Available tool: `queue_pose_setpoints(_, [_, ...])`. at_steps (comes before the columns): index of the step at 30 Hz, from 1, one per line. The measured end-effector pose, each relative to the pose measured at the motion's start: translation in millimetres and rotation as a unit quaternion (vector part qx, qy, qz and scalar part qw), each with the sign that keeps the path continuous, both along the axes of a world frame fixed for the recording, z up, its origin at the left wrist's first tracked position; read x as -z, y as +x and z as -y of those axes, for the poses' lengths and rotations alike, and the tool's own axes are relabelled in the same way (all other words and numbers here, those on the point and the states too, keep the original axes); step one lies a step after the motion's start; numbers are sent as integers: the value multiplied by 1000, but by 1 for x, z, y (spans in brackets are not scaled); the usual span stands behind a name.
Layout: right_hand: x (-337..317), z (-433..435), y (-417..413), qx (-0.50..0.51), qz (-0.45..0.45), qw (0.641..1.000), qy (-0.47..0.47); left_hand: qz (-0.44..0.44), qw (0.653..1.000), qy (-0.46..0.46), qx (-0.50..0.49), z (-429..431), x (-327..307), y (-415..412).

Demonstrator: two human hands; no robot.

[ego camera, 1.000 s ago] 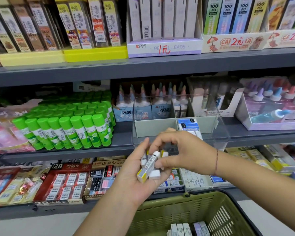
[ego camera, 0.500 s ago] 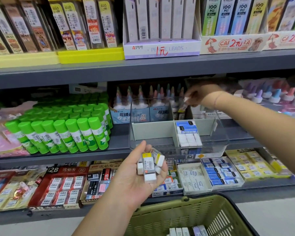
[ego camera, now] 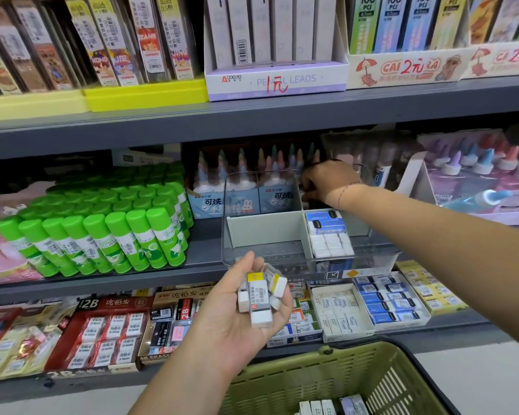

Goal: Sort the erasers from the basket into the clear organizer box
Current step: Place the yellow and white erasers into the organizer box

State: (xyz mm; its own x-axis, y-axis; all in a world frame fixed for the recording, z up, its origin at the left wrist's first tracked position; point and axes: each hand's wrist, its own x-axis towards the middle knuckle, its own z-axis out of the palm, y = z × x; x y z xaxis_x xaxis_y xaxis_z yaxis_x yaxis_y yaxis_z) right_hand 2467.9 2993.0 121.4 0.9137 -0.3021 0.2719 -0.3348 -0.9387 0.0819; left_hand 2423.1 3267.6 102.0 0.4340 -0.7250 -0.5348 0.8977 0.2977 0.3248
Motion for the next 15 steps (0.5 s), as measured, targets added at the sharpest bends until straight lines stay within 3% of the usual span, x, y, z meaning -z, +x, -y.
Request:
queue_pose_setpoints(5, [-14,-5,-8,9,-15,999,45,1,1000,-7,4,1,-1,-2])
queue_pose_setpoints(9, [-30,-43,-46,-45,109,988,99,1,1000,-24,5,-1,-5,-3])
queue_pose_setpoints(11, [-32,-75,-75,-131,170,961,175,0,1000,-29,-1,-2,-6,-3])
queue_pose_setpoints(13, [-30,-106,-104,-205,150,932,259,4,999,-33,-7,-2,-7,-4])
queue_pose_setpoints(15, [-18,-130,-123,-175,104,916,346,16,999,-39,-12,-3,-7,-5])
